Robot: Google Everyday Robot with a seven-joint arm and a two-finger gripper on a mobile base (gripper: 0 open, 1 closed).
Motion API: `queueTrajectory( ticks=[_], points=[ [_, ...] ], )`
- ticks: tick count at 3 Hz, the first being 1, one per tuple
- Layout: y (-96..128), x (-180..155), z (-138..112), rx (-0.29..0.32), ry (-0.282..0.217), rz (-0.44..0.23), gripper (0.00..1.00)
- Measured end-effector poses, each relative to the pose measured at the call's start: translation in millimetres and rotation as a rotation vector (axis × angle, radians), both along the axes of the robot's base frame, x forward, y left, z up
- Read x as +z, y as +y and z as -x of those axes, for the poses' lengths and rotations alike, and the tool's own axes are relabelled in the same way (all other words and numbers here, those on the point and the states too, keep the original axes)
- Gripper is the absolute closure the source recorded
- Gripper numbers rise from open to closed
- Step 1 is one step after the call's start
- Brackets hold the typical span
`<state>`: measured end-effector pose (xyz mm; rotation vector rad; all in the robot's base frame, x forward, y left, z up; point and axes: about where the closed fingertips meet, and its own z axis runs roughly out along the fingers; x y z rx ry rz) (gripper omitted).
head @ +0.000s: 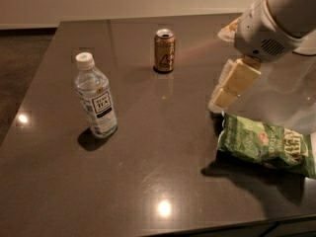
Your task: Knock blue plastic bottle over
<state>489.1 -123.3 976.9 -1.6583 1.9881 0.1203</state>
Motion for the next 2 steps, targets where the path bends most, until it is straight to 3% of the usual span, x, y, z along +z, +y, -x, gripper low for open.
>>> queueTrajectory(
  ticks=[2],
  points=[
    [68, -11, -28, 0.089, -0.029, -0.120, 0.00]
  ],
)
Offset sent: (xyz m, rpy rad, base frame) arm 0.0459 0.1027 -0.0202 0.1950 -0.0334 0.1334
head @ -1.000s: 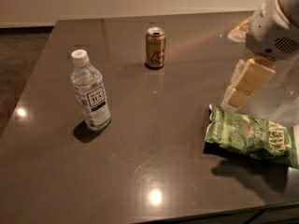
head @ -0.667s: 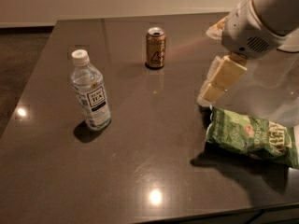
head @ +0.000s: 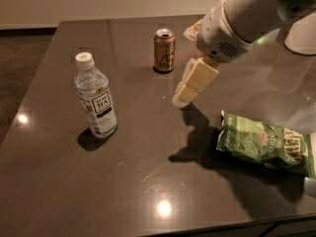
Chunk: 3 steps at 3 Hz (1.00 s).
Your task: Knock blue plastic bottle over
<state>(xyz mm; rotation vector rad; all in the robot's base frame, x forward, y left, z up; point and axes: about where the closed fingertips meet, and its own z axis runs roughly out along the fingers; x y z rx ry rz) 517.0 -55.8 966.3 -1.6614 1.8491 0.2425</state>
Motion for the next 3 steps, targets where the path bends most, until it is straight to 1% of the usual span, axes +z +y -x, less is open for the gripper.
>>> queueTrajectory(
  ticks=[1, 2, 3],
  points=[
    [31, -10, -7, 0.054, 0.019, -0.059, 0.00],
    [66, -20, -2, 0.130, 0.070, -0.121, 0.00],
    [93, -26, 6, 0.186, 0.099, -0.183, 0.00]
  ],
)
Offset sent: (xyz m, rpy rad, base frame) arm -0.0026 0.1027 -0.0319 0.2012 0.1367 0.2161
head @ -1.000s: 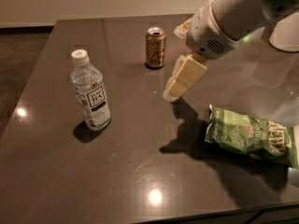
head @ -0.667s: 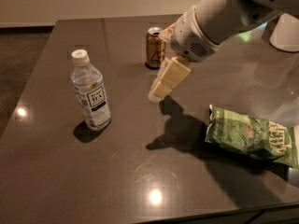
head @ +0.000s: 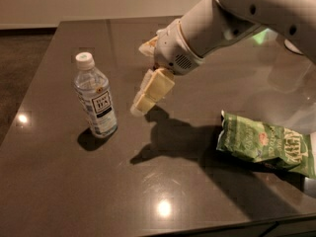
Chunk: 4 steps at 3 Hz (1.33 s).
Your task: Knock blue plastic bottle over
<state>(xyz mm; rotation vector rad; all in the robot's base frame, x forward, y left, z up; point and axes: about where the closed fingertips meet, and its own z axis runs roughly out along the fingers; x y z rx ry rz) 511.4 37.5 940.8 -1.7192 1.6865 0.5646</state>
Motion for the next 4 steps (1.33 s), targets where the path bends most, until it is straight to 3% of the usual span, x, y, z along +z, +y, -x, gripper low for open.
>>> queueTrajectory(
  ticks=[2, 4],
  points=[
    [49, -6, 22, 0.048, -0.023, -0.100, 0.00],
    [90, -8, 28, 0.079, -0.004, -0.158, 0.00]
  ],
)
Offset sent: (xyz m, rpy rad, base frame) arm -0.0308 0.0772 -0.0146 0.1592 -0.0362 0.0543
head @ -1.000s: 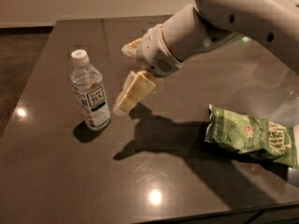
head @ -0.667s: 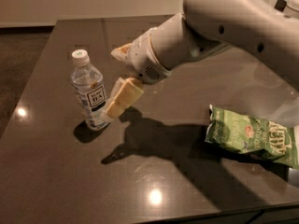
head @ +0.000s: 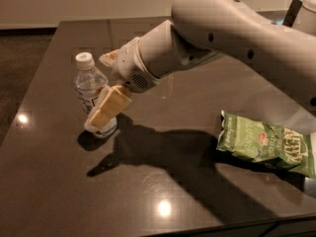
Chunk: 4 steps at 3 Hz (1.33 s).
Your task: Knock blue plastic bottle over
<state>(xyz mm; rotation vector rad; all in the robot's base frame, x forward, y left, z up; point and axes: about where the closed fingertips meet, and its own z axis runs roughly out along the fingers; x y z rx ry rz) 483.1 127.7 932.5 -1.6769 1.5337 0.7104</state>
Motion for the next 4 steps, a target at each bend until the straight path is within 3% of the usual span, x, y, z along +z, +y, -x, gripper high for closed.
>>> queueTrajectory(
  ticks=[2, 4],
  points=[
    [10, 5, -8, -0.001, 0.041, -0.041, 0.41],
    [-2, 18, -15, 0.002, 0.062, -0.067, 0.88]
  ],
)
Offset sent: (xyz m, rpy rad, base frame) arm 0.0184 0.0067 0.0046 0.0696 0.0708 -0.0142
